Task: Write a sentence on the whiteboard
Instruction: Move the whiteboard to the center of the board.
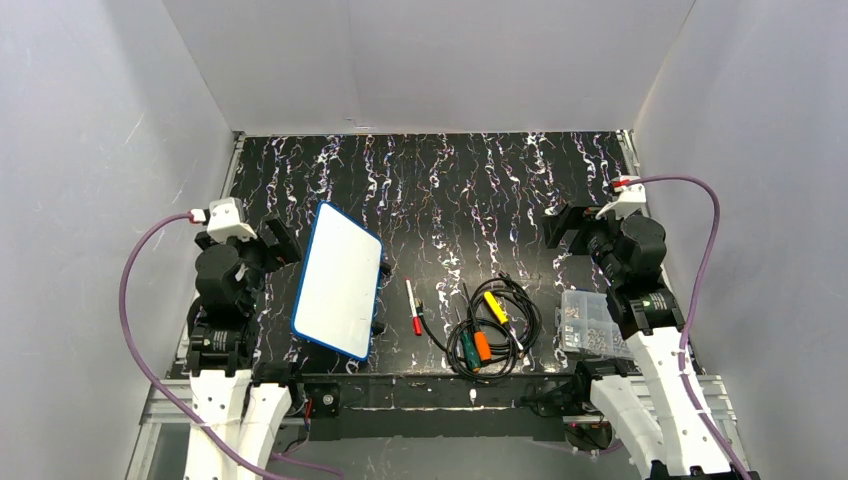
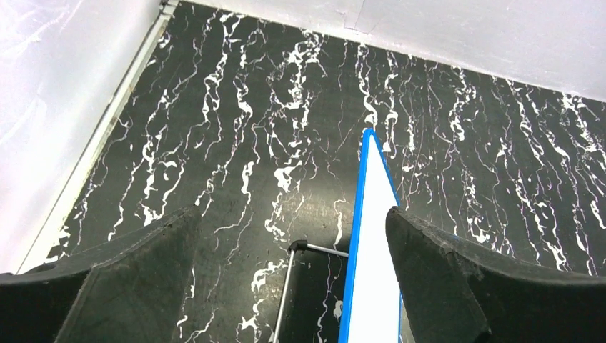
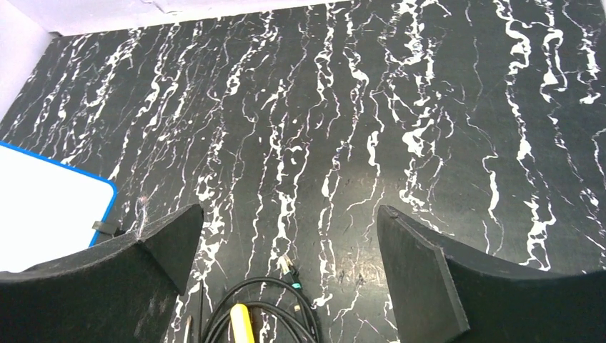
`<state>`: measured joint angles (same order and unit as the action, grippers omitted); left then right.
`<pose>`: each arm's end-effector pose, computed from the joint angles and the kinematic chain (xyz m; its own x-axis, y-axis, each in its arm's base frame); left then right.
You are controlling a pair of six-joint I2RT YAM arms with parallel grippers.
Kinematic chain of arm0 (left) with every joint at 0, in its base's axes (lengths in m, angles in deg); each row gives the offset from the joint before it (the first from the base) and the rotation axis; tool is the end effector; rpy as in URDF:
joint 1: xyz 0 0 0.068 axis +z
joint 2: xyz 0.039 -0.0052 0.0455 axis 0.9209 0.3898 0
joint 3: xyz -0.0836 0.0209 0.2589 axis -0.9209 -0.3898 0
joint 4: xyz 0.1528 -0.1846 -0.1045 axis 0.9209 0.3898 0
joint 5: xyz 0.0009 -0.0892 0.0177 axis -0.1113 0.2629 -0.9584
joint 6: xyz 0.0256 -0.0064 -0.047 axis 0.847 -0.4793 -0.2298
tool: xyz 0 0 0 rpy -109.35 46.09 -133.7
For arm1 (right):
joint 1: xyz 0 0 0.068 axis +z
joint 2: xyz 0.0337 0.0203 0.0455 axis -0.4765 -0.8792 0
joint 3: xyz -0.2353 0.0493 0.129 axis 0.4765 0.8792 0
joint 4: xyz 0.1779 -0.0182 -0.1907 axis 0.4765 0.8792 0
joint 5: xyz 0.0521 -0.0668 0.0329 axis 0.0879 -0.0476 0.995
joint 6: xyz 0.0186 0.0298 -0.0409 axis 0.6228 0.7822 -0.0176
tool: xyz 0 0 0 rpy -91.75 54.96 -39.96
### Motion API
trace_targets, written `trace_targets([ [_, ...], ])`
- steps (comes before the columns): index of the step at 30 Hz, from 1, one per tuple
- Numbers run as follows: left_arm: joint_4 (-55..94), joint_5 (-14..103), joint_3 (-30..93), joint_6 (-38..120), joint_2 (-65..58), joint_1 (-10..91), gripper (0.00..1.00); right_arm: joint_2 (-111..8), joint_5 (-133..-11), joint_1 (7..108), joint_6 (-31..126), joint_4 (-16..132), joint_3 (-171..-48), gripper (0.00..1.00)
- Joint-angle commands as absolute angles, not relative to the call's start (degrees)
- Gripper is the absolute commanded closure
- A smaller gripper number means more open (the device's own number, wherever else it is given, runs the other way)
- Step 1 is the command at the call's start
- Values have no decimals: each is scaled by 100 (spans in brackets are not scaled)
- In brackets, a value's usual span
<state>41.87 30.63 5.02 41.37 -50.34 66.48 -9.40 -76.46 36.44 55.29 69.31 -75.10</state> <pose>0.1133 0.0023 0.3624 -0.0360 -0.1878 -0.9816 -0.0987 0.9781 -0.1835 0.1617 0.0248 0.3326 -0.2053 0.2255 -0.9524 -0.1499 0.9544 0.2583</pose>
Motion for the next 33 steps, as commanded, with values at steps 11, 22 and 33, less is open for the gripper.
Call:
trace_targets([
  [11, 4464, 2974, 1296, 3751, -4178, 6662, 1, -2167, -5472, 4033, 5116, 5479, -7602, 6],
  [22, 4234, 3639, 847, 3670, -3939, 6680, 1, -4538, -6549, 6808, 4389, 4380, -8197, 14],
  [33, 4135, 3636, 783, 3704, -4034, 6688, 1, -7033, -6677, 7838, 3507, 3860, -9441, 28],
])
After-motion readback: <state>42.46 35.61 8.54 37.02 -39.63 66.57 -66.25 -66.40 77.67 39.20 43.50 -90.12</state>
